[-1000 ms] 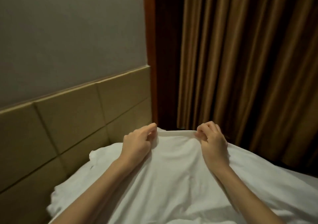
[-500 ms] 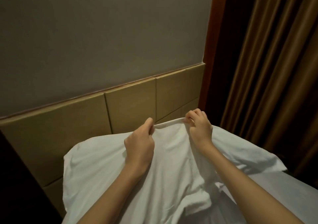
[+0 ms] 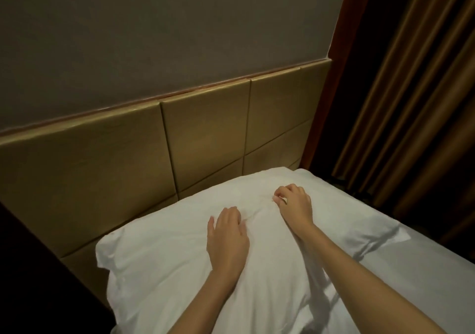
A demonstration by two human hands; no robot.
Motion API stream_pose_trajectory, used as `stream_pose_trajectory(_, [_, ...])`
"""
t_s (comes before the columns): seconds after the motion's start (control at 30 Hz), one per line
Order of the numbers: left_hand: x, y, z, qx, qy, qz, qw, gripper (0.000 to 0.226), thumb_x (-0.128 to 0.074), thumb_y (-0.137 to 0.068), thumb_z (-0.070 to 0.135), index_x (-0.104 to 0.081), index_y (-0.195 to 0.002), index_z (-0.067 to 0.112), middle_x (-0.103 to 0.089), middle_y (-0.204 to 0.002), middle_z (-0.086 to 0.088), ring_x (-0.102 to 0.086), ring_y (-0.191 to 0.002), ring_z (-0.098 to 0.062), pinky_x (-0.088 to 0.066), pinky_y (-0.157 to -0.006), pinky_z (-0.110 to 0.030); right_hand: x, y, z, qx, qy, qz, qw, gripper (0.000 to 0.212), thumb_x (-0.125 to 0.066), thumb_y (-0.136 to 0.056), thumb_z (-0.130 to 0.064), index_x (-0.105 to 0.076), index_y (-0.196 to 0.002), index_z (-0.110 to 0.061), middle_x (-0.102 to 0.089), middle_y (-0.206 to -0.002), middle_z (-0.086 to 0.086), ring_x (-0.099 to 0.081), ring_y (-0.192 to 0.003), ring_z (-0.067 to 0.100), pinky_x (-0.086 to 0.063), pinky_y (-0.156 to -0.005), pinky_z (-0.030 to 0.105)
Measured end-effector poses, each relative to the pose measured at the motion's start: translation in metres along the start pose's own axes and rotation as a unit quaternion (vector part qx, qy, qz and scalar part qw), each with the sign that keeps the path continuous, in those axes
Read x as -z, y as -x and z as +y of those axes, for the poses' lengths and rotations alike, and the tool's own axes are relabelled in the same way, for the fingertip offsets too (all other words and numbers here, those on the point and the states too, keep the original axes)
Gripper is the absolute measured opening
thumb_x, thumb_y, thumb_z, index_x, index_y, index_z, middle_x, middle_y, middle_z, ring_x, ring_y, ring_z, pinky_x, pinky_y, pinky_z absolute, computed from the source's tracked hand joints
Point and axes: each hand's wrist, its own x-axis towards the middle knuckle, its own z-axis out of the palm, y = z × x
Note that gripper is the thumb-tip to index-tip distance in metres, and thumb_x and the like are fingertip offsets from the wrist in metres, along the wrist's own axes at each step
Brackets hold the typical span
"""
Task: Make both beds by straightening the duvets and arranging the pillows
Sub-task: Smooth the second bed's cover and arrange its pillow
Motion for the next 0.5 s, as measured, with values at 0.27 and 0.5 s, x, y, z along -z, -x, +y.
stream_pose_trajectory(0.27, [-0.002,-0.070,-0.039,0.007,-0.085,-0.107,0.991,0.060,-0.029,-0.096,0.059,-0.027,-0.148,0.031,-0.020,-0.158,0.006,-0.010,-0.147,-0.016,0.002,-0.117,-0.044,0.001,-0.031,0.016,-0.055,0.029,-0.128,0.990,0.069,-0.046,-0.091,-0.060,-0.030,-0.147,-0.022,-0.031,-0.153,-0.002,-0.026,-0.141,0.021,-0.013,-0.116,0.047])
stream_pose_trajectory(0.5, [-0.025,-0.057,-0.063,0.073,-0.014,-0.047,0.996,0.030,-0.049,-0.096,0.039,-0.072,-0.083,0.024,-0.069,-0.078,0.004,-0.059,-0.080,-0.020,-0.045,-0.091,-0.036,-0.056,-0.023,0.020,-0.032,0.135,-0.055,0.989,0.033,-0.061,-0.086,-0.049,-0.064,-0.112,-0.028,-0.059,-0.112,-0.005,-0.049,-0.108,0.017,-0.030,-0.100,0.033])
